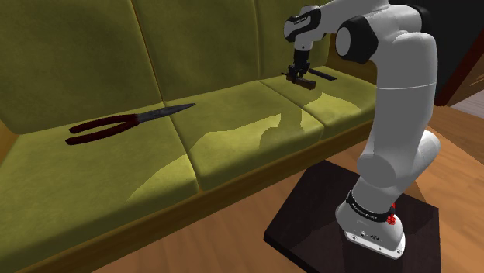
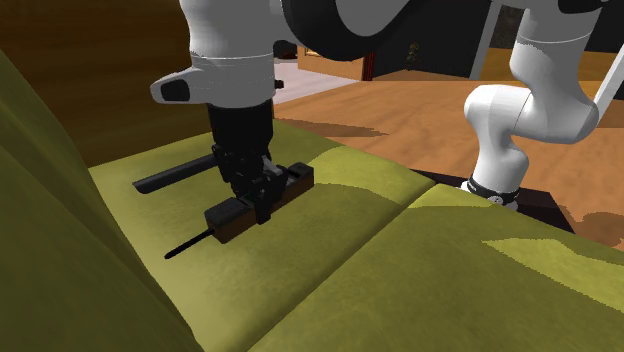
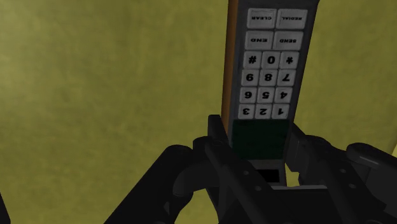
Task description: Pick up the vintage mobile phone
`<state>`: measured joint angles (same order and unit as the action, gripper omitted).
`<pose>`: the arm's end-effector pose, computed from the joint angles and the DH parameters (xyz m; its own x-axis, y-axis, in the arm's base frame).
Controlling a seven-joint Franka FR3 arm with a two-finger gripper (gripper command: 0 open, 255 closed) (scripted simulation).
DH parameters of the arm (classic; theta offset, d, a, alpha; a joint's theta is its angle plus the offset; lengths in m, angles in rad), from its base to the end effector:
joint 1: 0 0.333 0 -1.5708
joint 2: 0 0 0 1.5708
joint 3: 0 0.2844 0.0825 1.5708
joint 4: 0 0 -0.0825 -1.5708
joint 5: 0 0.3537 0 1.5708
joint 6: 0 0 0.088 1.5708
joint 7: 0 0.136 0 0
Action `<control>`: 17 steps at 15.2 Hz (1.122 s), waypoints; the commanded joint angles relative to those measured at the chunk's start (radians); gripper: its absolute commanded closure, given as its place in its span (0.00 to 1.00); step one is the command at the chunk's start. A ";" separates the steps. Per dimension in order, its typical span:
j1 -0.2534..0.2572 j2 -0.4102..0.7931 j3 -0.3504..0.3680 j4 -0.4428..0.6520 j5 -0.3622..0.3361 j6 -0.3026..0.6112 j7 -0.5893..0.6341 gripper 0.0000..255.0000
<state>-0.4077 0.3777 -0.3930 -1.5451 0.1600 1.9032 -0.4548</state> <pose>0.4650 -0.4201 0.3995 0.9316 -0.3632 0.0135 -0.3632 -0.9317 -0.0045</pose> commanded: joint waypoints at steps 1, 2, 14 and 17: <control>0.000 0.000 0.000 0.000 0.000 0.000 0.000 1.00; 0.000 0.001 0.000 0.000 0.000 0.000 0.000 1.00; -0.005 -0.012 -0.005 0.104 -0.008 -0.115 0.009 1.00; -0.009 -0.011 -0.006 0.146 -0.009 -0.155 0.010 1.00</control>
<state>-0.4157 0.3652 -0.3989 -1.4179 0.1514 1.7650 -0.4465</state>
